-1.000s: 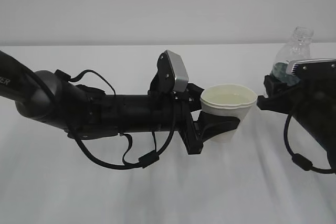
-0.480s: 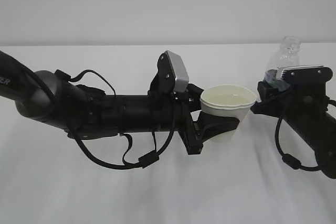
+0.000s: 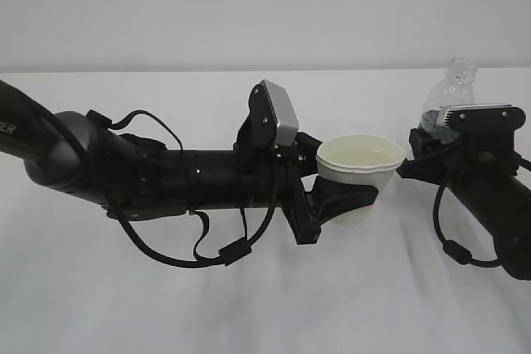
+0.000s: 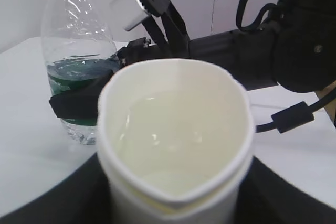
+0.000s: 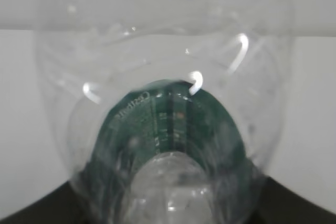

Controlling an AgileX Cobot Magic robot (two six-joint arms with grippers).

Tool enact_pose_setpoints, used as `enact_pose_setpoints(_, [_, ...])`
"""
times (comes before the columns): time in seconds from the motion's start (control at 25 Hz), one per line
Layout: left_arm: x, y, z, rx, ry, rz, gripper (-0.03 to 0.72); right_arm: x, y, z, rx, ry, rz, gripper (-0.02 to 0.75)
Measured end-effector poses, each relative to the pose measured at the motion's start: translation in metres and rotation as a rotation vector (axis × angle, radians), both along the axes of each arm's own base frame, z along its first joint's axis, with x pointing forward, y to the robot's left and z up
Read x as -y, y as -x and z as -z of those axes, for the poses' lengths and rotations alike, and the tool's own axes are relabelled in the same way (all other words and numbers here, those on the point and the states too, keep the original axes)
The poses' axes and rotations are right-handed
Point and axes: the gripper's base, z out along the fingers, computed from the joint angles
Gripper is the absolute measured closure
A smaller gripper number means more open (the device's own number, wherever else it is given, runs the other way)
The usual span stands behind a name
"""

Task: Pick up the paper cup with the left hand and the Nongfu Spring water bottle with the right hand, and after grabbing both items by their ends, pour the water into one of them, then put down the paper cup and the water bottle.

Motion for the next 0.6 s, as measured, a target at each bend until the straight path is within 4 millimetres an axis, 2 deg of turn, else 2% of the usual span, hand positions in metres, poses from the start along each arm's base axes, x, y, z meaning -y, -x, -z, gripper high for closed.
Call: enact_pose_setpoints(0.6, [0.0,0.0001,0.0001,0.001,-0.001,0.002,0.272,0.0007,0.0,0.0,0.0,-0.002,0.008,0.379])
